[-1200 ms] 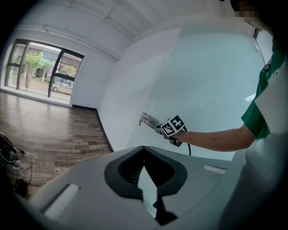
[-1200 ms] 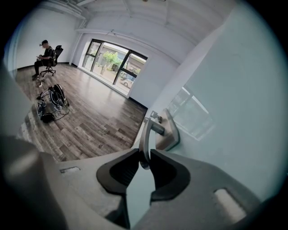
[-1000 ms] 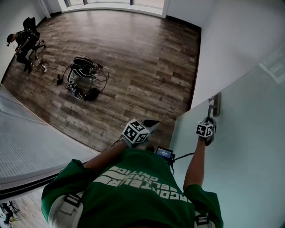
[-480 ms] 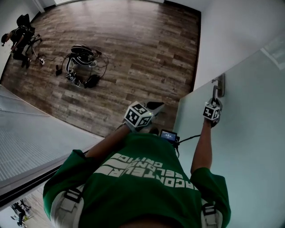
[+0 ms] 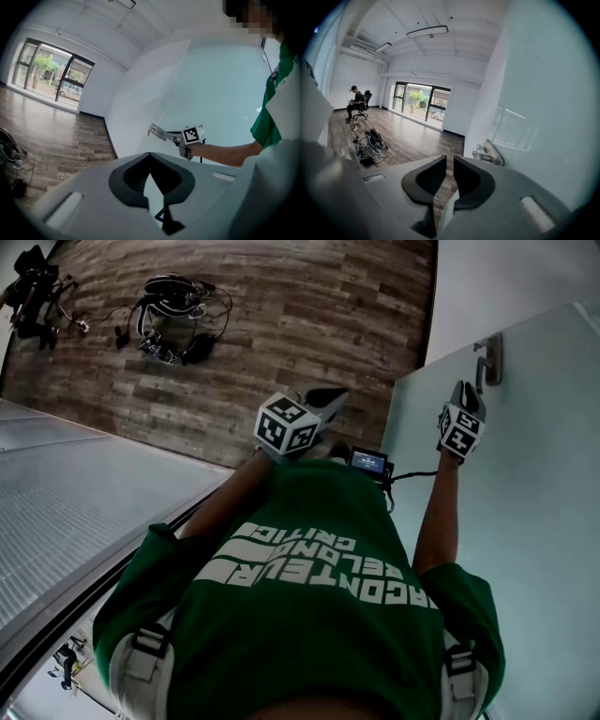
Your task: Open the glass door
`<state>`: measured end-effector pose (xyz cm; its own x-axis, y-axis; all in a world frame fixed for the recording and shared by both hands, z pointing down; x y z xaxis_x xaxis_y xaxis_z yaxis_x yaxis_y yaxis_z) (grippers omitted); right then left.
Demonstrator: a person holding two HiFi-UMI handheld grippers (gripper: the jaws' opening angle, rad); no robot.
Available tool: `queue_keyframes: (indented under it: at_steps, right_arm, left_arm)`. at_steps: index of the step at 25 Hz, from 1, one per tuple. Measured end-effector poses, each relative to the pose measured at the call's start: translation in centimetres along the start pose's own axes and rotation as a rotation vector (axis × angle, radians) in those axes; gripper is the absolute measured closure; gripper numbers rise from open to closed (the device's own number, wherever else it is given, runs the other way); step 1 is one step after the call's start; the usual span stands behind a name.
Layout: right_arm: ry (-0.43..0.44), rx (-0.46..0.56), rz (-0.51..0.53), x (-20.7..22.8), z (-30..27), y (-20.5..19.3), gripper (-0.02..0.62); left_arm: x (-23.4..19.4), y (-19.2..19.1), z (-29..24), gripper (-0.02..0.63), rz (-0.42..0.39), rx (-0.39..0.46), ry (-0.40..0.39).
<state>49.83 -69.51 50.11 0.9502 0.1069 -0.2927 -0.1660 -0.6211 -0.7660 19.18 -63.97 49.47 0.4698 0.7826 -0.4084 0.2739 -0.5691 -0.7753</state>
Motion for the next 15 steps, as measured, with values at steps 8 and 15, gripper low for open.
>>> queue_keyframes:
  at_steps: [8, 15]
  right_arm:
    - [0.306, 0.114, 0.034, -10.7, 7.7, 2.9, 0.601]
    - [0.438, 0.124, 0.067, -16.8, 12.7, 1.5, 0.601]
  left_arm:
    - [-1.6, -1.1, 3.4, 0.591, 0.028, 0.039, 0.012]
    - [-2.9, -1.8, 6.4, 0.591, 0.035, 0.065, 0.003]
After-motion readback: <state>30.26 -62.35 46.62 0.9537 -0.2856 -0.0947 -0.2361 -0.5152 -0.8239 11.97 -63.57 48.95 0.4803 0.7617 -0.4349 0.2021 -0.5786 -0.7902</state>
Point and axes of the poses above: the fingertips, and each gripper's own axes: z backward along the fingers, x to its right, y out of its top, the point moved 1 cm from there along z, backward along the fingers, and after that the axes turned 14 degrees about -x, right-handed, at the moved point
